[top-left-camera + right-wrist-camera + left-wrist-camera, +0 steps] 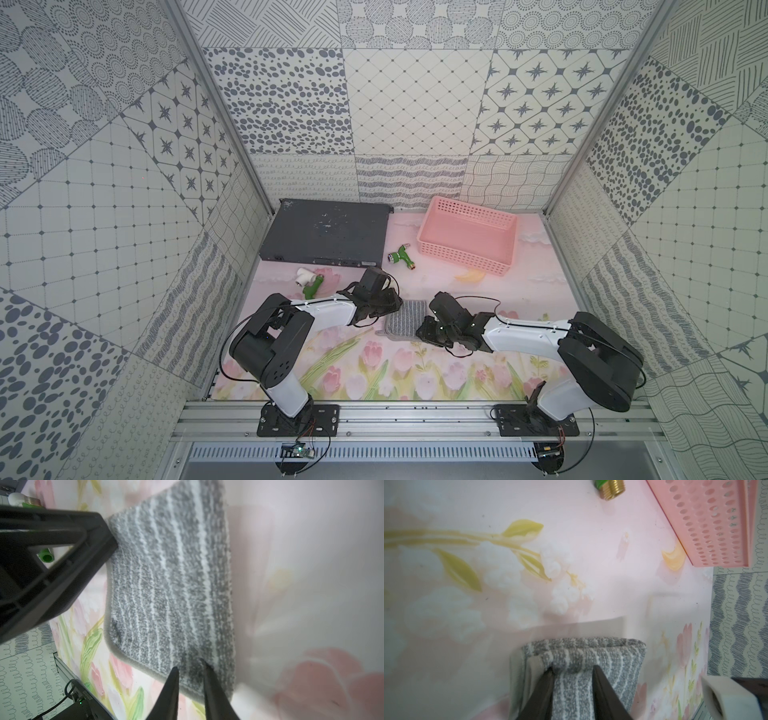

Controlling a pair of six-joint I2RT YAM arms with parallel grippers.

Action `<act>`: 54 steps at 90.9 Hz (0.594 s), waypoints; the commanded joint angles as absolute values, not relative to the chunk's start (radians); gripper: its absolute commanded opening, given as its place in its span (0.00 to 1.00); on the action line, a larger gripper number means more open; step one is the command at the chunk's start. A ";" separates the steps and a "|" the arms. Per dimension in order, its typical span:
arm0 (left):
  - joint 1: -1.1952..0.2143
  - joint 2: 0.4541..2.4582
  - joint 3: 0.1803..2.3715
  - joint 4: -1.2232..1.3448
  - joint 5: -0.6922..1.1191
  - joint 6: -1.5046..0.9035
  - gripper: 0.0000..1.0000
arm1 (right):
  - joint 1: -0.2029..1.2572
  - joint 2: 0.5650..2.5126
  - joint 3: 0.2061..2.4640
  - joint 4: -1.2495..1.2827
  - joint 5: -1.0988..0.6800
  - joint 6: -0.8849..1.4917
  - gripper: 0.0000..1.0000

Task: Fold the square dishcloth
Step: Smooth out the cleaning item at the center of the board.

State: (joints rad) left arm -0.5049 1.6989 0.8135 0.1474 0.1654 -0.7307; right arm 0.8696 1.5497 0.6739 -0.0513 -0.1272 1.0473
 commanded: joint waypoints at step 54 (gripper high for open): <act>-0.496 1.416 0.720 0.106 0.160 -0.736 0.64 | 0.815 1.407 0.705 -0.111 -0.039 0.967 0.34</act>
State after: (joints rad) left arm -0.5045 1.5040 0.7517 0.1448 0.1665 -0.7368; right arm 0.8391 1.4189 0.6731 -0.0914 -0.0750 1.0111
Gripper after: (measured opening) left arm 0.630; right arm 0.340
